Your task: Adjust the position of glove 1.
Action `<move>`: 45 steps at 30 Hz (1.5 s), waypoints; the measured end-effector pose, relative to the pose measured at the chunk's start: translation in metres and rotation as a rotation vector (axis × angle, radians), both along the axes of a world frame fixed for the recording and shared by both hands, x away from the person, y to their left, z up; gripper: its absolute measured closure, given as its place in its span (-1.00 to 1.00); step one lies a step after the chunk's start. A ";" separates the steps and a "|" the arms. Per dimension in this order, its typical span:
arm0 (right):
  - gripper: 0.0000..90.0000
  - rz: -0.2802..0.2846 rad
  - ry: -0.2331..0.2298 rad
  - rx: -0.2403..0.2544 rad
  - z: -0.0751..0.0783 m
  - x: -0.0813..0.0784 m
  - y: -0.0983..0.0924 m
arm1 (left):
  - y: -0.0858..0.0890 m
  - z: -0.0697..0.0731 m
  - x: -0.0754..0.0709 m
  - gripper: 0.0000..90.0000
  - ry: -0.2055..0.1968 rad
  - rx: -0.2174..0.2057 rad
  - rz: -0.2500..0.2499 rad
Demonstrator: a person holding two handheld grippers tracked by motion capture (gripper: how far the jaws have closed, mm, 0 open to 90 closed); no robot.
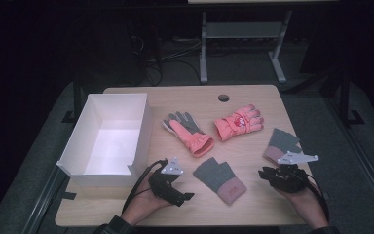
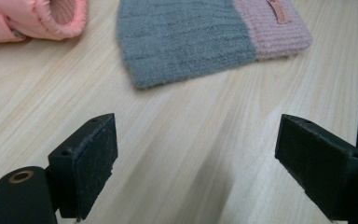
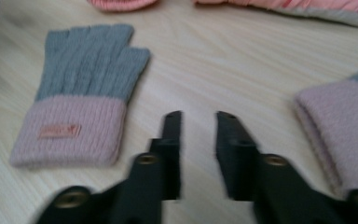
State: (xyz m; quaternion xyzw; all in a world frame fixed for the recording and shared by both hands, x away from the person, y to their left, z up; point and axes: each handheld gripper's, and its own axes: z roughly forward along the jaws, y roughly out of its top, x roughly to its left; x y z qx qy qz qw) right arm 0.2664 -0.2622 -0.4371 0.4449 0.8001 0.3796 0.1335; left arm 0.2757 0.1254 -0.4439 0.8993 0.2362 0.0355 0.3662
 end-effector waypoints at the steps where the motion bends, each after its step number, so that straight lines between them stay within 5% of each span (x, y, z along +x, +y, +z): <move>1: 0.94 -0.007 -0.007 0.003 0.001 0.002 0.000 | 0.000 0.000 0.000 -0.72 0.000 0.000 0.000; 11: 1.00 -0.068 -0.018 -0.021 0.004 0.026 -0.004 | 0.006 -0.002 0.002 -0.72 -0.025 0.018 0.031; 27: 1.00 -0.181 -0.038 -0.061 0.006 0.074 -0.024 | 0.004 -0.008 0.006 -0.70 0.004 0.012 0.026; 36: 1.00 -0.296 -0.022 -0.088 -0.005 0.106 -0.047 | 0.005 -0.009 0.008 -0.70 -0.009 0.012 0.023; 45: 1.00 -0.302 0.028 -0.104 -0.024 0.124 -0.051 | 0.005 -0.009 0.009 -0.70 -0.007 0.019 0.014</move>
